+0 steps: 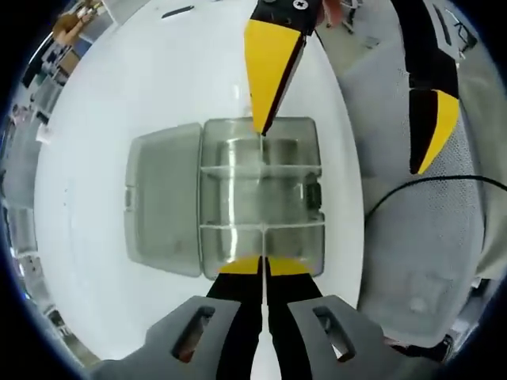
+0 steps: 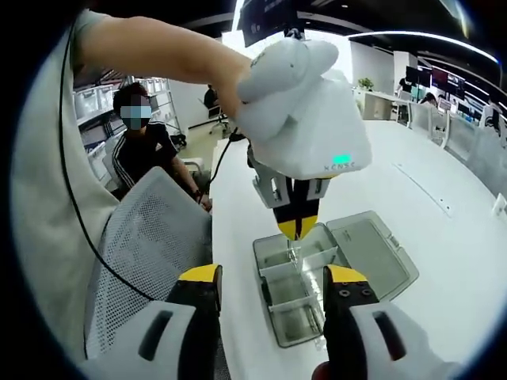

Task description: Insert the divider into the dual guide fixture by aligning both edges with the guide slots and pushing it downward to the bottom, including one-sided entry, uneven engagement, binding, and posture correction.

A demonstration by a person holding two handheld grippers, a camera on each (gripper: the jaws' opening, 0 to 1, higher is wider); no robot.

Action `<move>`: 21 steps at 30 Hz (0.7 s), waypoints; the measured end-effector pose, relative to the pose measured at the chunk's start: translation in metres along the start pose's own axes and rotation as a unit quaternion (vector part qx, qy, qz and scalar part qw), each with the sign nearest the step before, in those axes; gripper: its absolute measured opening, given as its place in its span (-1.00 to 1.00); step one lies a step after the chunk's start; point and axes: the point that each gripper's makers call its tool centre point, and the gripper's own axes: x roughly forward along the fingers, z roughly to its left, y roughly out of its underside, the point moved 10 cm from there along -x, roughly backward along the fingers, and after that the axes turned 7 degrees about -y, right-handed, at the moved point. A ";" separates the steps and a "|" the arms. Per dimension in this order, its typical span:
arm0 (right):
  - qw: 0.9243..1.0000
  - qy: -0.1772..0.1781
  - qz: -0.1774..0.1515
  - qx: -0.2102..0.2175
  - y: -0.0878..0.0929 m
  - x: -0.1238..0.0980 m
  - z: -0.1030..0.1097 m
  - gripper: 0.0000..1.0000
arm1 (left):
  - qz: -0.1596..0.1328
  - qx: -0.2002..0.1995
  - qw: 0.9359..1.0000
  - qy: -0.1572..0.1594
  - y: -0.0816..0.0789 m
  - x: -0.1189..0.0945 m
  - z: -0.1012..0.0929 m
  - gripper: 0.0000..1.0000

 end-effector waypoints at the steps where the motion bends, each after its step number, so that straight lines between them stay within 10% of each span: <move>1: 1.000 0.000 0.000 0.001 0.001 0.000 0.000 -0.03 | 0.000 -0.001 1.000 0.000 0.000 0.001 0.000 -1.00; 21: 1.000 0.001 -0.001 0.006 0.004 0.001 0.000 -0.03 | 0.002 -0.001 1.000 0.004 0.003 0.010 0.000 -1.00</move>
